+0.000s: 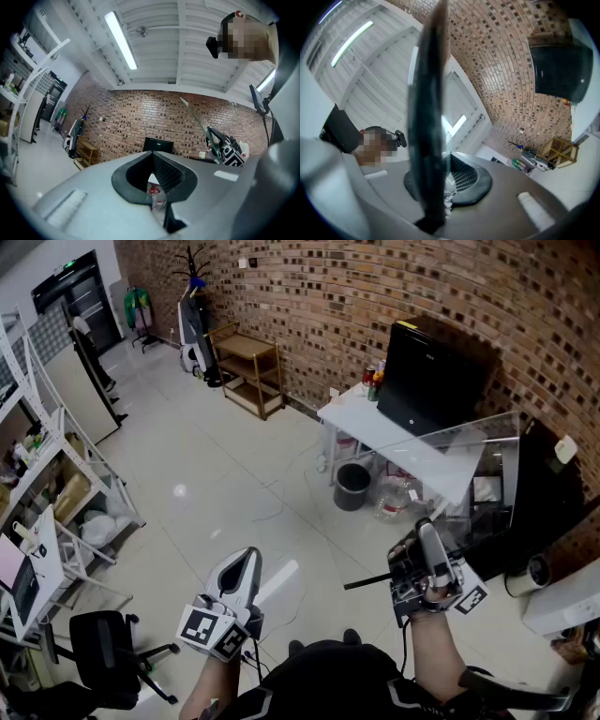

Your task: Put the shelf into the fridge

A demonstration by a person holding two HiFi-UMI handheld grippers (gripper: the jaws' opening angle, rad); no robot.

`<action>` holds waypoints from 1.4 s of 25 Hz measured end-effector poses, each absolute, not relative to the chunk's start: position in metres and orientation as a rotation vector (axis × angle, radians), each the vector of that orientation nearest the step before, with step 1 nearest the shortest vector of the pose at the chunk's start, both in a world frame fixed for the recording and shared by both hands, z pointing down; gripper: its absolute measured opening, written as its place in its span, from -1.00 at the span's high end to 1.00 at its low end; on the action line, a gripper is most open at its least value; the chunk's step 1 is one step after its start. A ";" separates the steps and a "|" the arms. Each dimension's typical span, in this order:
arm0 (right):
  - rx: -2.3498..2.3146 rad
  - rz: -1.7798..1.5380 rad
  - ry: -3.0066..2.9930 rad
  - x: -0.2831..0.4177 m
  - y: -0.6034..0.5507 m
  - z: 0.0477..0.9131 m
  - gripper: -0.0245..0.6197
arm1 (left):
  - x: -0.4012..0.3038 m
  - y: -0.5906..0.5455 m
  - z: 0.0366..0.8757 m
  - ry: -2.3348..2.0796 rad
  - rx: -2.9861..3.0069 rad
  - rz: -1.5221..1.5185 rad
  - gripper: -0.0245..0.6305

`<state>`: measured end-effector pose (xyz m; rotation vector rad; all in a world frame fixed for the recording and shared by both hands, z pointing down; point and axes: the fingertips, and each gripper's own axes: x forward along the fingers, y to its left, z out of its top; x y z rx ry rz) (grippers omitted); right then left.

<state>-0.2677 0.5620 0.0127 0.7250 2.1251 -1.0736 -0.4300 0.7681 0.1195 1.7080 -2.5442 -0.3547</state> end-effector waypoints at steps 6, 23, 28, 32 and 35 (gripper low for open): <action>0.624 -1.049 2.137 -0.253 0.559 0.018 0.87 | -0.425 0.748 0.131 -2.433 1.815 -0.366 0.94; 0.294 -0.948 2.128 -0.159 0.520 0.034 0.87 | -0.372 0.654 0.125 -2.123 2.133 -0.309 0.94; 0.231 -0.904 2.110 -0.123 0.479 0.039 0.87 | -0.347 0.613 0.125 -2.083 2.179 -0.278 0.94; 0.185 -0.906 2.088 -0.099 0.444 0.043 0.87 | -0.329 0.578 0.123 -2.050 2.202 -0.258 0.94; 0.149 -0.907 2.077 -0.081 0.417 0.050 0.87 | -0.312 0.548 0.123 -2.023 2.224 -0.243 0.94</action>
